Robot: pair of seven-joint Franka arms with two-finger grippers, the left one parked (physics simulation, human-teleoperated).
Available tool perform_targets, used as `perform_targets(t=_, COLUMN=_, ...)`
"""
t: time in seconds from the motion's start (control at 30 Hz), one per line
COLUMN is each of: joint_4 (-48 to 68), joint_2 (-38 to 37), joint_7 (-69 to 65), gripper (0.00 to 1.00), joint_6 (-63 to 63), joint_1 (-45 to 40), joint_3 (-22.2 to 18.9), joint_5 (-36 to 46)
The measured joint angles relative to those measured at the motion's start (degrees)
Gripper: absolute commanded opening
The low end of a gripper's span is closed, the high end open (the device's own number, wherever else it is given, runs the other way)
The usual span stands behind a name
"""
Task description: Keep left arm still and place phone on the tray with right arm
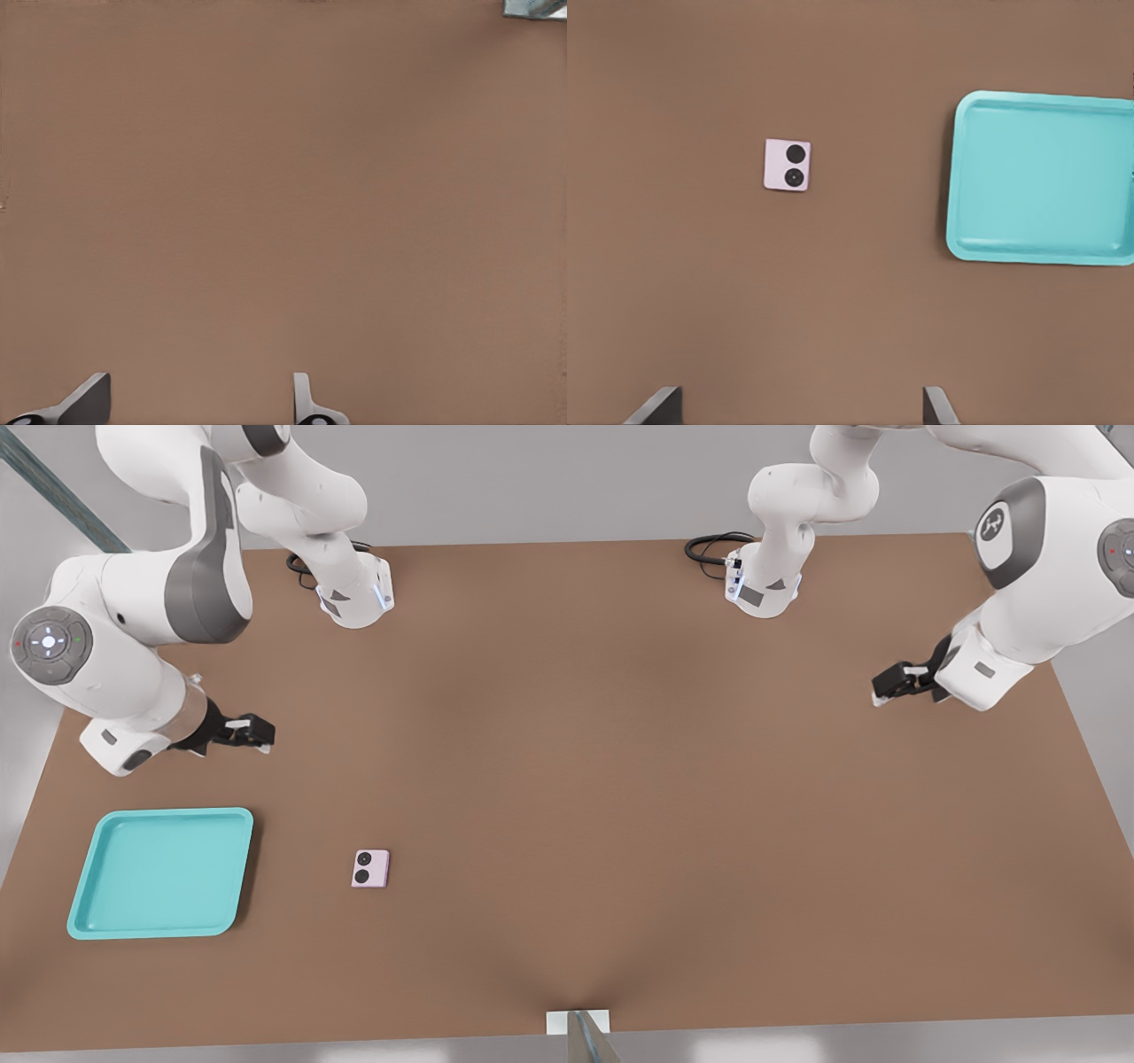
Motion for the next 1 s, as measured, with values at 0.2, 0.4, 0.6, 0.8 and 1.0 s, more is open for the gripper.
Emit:
perform_targets(t=0.2, joint_4=10.5, joint_2=23.7, joint_7=2.2, gripper=1.0, joint_6=9.5, joint_1=4.6, joint_3=0.4, joint_5=-0.3)
perform_targets(t=0.4, joint_4=18.2, joint_2=37.9, joint_7=5.3, gripper=1.0, joint_6=21.0, joint_1=4.8, joint_3=0.7, joint_5=-0.6)
perform_targets(t=0.6, joint_4=14.3, joint_2=38.8, joint_7=7.6, gripper=1.0, joint_6=26.6, joint_1=3.5, joint_3=3.4, joint_5=-0.4)
perform_targets(t=0.8, joint_4=1.8, joint_2=35.7, joint_7=9.4, gripper=1.0, joint_6=32.4, joint_1=0.4, joint_3=4.2, joint_5=-0.3)
perform_targets(t=1.0, joint_4=-2.7, joint_2=35.3, joint_7=10.8, gripper=1.0, joint_6=38.8, joint_1=-0.4, joint_3=4.1, joint_5=1.8)
